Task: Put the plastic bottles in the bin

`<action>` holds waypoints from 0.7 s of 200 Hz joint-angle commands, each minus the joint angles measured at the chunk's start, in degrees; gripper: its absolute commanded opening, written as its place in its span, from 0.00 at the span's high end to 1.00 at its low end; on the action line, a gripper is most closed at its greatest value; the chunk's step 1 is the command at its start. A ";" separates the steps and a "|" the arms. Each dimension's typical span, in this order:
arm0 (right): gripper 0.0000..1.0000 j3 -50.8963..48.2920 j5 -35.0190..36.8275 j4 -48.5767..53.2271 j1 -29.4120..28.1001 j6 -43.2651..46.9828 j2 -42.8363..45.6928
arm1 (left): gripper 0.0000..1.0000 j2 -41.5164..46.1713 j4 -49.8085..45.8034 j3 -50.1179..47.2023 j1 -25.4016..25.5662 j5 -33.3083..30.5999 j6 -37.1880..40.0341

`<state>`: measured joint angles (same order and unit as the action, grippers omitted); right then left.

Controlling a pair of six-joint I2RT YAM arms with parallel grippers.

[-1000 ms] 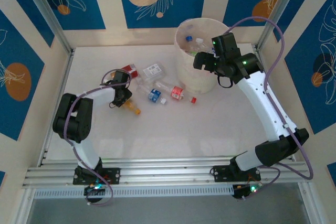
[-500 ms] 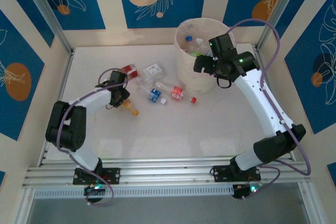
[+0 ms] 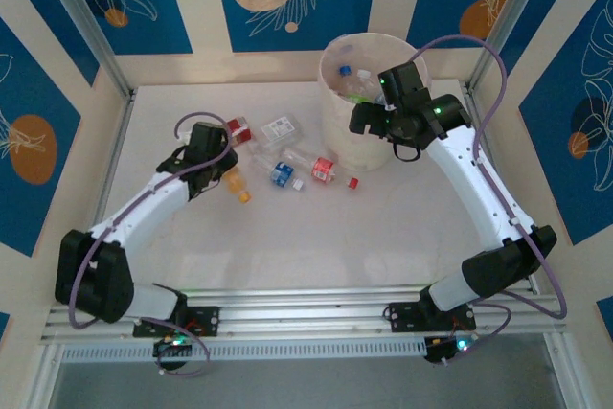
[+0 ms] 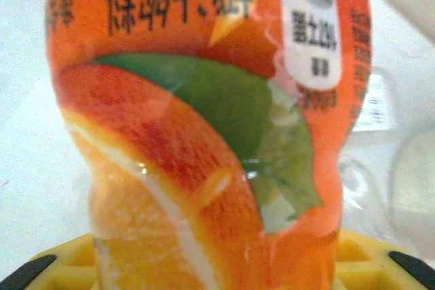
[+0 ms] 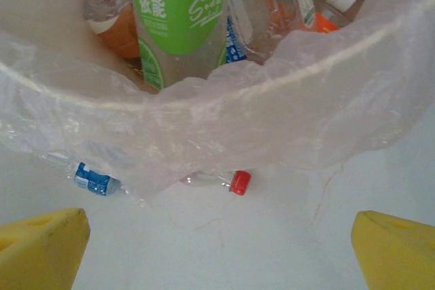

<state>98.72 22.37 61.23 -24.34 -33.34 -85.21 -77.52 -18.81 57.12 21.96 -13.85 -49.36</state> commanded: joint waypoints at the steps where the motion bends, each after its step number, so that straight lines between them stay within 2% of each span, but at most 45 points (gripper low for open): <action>1: 0.01 1.65 -4.08 -1.83 -0.27 1.05 0.31 | 0.65 3.07 6.68 1.32 3.10 -0.63 8.07; 27: 0.01 2.07 -8.37 -3.58 -0.03 2.43 0.39 | 0.69 4.20 15.29 0.68 5.89 3.47 16.49; 52: 0.01 2.37 -14.35 -5.86 0.69 3.52 0.89 | 0.68 4.47 24.20 -0.43 7.30 11.12 24.12; 79: 0.01 2.03 -22.57 -9.23 2.39 3.90 1.96 | 0.67 3.65 28.39 0.40 8.00 19.18 30.42; 113: 0.01 1.16 -33.16 -13.98 3.48 4.66 3.16 | 0.67 2.46 31.76 1.10 8.43 28.62 34.78; 140: 0.01 1.36 -38.87 -17.06 3.34 5.96 2.95 | 0.67 1.56 33.51 1.97 8.63 35.61 36.32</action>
<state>99.04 -6.87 48.51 -20.93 -29.58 -83.44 -75.13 9.78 57.04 29.85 11.90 -17.30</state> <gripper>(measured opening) 0.992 0.417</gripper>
